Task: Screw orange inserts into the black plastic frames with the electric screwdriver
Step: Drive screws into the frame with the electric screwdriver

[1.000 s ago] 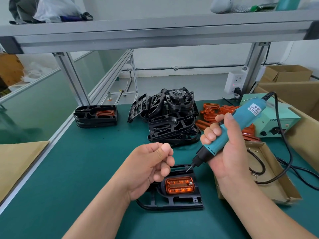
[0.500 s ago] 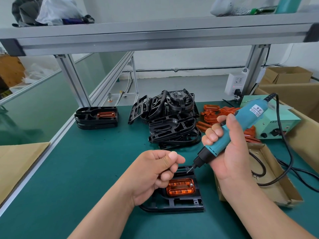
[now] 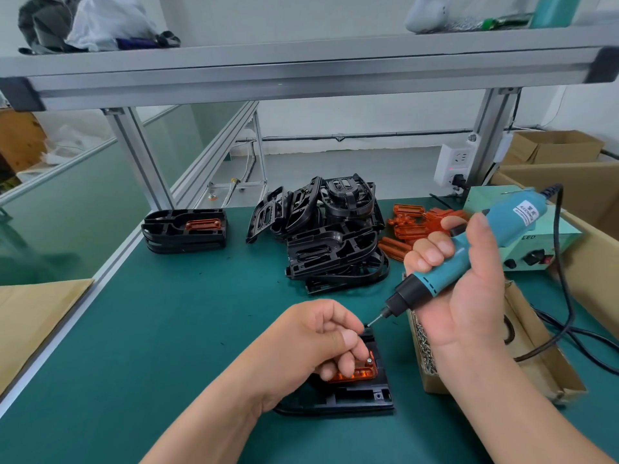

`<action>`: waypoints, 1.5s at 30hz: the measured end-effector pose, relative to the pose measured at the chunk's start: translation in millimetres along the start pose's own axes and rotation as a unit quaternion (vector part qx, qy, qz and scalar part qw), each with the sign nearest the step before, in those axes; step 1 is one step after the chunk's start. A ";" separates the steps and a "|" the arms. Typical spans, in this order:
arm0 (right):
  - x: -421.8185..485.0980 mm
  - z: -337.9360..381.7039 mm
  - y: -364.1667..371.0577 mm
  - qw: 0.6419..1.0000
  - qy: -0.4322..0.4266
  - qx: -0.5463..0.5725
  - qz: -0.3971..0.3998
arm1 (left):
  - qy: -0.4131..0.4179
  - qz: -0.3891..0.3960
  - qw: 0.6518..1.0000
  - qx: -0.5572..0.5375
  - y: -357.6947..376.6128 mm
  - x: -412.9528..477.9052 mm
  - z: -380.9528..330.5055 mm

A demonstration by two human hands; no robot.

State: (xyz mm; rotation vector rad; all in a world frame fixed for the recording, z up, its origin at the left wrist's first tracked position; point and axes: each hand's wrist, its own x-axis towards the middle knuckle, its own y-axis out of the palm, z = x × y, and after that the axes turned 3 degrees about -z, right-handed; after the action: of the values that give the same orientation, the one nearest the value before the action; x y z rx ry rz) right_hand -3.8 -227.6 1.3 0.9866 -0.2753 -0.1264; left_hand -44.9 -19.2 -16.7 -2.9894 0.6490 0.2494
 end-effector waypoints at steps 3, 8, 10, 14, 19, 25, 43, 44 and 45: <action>-3.9 -1.8 0.8 1.000 0.006 0.005 0.010 | -0.012 -0.008 1.000 -0.020 4.5 1.2 2.6; -6.0 -4.6 2.2 1.000 0.012 -0.005 0.003 | -0.029 0.000 0.997 -0.072 7.5 0.6 0.4; -5.8 -4.7 1.9 1.000 0.012 -0.004 0.002 | -0.031 0.005 0.996 -0.084 8.7 -0.6 -1.9; -6.8 -4.0 0.5 1.000 0.010 -0.002 0.005 | -0.032 0.005 0.993 -0.113 10.5 -1.9 -5.5; -6.8 -5.1 1.0 1.000 0.009 -0.013 0.006 | -0.036 0.008 0.991 -0.125 9.4 -3.0 -5.9; -6.5 -5.7 1.1 1.000 0.000 -0.023 0.016 | -0.029 0.008 0.993 -0.112 9.6 -1.7 -3.3; -8.7 -13.7 -0.6 1.000 0.022 -0.005 -0.016 | -0.009 0.006 1.000 -0.009 -1.7 -3.2 -3.5; -8.1 -13.3 -1.5 1.000 0.022 -0.003 -0.016 | -0.005 -0.012 1.000 0.007 -5.9 -3.2 -3.3; -7.6 -12.6 -2.7 1.000 0.022 -0.002 -0.015 | 0.000 -0.036 0.999 0.025 -11.0 -2.9 -3.2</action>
State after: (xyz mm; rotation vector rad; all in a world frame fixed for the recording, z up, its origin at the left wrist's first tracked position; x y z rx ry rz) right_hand -7.4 -217.1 -8.8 0.9889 -0.2212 -0.1321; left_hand -42.5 -8.3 -12.7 -2.9575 0.5376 0.2238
